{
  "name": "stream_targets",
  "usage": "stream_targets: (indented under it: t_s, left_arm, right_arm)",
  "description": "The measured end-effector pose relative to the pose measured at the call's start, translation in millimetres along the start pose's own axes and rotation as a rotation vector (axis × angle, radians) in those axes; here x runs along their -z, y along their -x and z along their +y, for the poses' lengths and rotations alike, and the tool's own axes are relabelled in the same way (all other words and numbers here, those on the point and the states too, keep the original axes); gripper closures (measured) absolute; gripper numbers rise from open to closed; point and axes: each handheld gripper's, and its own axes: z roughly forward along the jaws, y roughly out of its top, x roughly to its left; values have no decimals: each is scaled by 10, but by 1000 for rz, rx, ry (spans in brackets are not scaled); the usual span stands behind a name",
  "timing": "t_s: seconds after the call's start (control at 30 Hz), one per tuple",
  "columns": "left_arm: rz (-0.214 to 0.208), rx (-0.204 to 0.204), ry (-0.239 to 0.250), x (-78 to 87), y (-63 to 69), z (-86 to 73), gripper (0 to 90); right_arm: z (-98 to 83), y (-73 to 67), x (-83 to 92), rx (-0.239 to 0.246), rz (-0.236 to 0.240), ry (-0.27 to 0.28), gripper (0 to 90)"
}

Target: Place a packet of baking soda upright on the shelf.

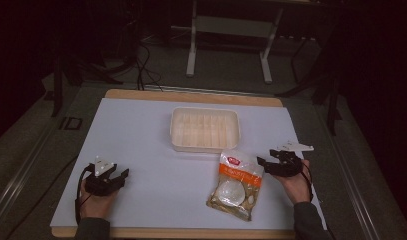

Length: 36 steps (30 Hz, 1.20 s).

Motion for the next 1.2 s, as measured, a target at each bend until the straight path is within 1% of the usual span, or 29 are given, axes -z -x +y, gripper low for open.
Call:
stream_targets:
  t_s: [0.07,0.13,0.2,0.27,0.4,0.53,0.7,0.97,1.03,1.2]
  left_arm:
    - [0,-2,-2,0,1,0,486]
    - [1,-4,-5,-1,2,1,486]
    - [2,-5,-5,-1,4,1,486]
    - [3,-6,-4,-2,5,1,486]
    - [4,-6,-6,-3,7,2,484]
    - [3,-6,-6,-4,8,2,483]
    - [4,-5,-8,-5,7,2,483]
    - [3,-6,-7,-4,5,2,481]
    - [2,-5,-7,-4,5,2,480]
    - [1,-5,-7,-4,4,2,478]
  right_arm:
    - [32,-8,-46,10,32,-1,320]
    - [54,-27,-90,22,49,-13,303]
    - [65,-39,-117,31,54,-23,298]
    - [87,-70,-181,48,60,-36,279]
    - [136,-103,-273,48,66,-52,259]
    - [187,-124,-346,54,67,-67,256]
    - [241,-154,-443,68,84,-88,246]
    - [255,-178,-609,68,133,-127,239]
    - [250,-187,-642,69,152,-139,239]
    - [233,-212,-708,84,190,-170,265]
